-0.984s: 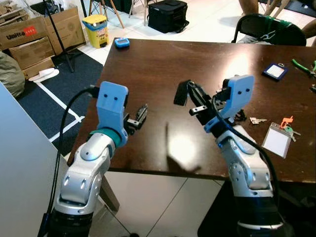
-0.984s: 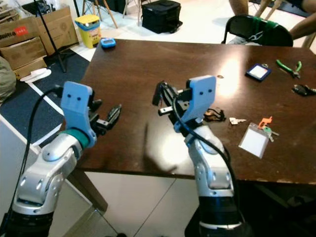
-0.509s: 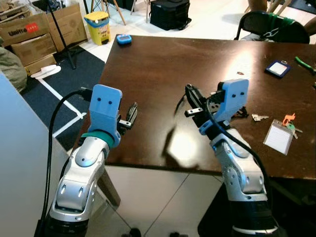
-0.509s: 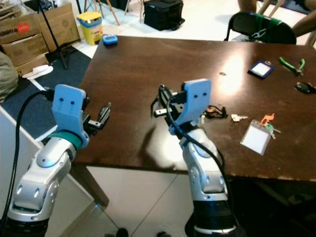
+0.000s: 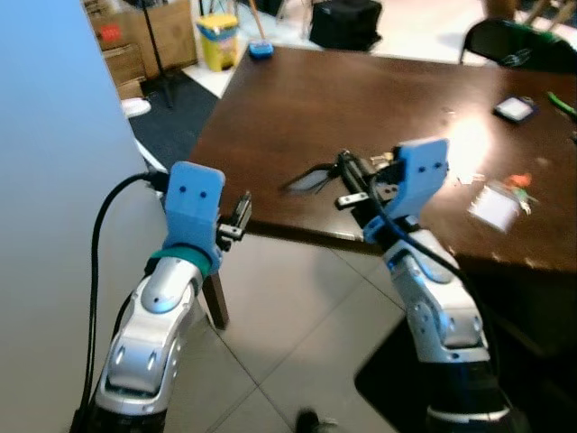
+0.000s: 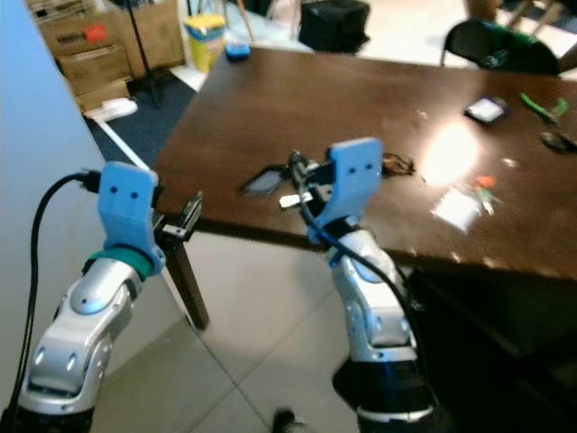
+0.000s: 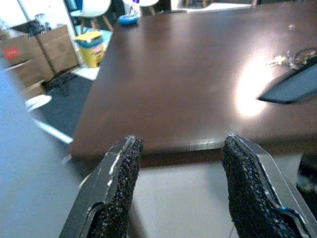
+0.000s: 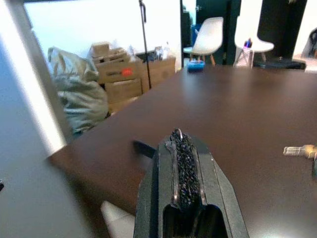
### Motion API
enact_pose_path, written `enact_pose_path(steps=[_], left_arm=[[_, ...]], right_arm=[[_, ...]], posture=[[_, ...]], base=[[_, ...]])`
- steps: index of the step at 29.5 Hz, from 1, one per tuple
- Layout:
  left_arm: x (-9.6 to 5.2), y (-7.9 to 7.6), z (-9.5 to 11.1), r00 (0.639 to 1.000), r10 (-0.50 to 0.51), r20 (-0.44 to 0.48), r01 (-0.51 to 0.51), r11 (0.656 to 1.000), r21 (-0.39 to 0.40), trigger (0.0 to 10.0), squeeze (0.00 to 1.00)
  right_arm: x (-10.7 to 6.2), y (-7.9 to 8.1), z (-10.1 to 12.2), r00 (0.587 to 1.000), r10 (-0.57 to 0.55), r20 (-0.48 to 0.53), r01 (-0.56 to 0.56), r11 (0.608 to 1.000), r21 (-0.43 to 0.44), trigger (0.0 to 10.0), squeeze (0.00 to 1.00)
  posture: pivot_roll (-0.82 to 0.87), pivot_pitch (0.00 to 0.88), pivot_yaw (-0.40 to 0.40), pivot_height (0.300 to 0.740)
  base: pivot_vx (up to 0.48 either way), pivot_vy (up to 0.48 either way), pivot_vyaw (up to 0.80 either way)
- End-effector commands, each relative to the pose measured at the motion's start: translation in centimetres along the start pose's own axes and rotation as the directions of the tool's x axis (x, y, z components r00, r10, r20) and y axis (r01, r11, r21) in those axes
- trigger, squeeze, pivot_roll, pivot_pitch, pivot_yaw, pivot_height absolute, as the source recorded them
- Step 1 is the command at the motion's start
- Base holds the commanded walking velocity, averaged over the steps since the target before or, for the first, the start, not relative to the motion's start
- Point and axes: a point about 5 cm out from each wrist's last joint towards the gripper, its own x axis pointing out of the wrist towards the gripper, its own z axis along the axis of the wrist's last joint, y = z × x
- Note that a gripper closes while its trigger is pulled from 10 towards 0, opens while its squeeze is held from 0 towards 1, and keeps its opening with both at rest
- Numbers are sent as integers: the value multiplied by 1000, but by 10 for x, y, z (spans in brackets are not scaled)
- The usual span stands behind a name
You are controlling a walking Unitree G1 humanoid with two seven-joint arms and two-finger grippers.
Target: Hang keys on a hook
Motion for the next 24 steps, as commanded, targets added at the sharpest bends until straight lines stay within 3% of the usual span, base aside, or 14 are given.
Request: enact_pose_path(steps=[1, 9, 24], left_arm=[[0, 1, -2, 1000, 6, -1, -6, 1000, 6, 10000, 0], [1, 0, -2, 1000, 2, -1, -2, 1000, 5, 10000, 0], [1, 0, -2, 1000, 4, -7, -4, 1000, 0, 10000, 0]], right_arm=[[0, 3, -1, 1000, 8, -10, -9, 1000, -17, 10000, 0], [-1, 3, -1, 1000, 19, -6, -19, 999, -46, 10000, 0], [4, 16, 11, 994, 98, 39, -95, 992, -82, 10000, 0]], posture=[[-65, 86, 65, 740], [-68, 85, 69, 740], [-60, 91, 65, 740]], base=[[-480, 0, 0], [-442, 0, 0], [0, 0, 798]])
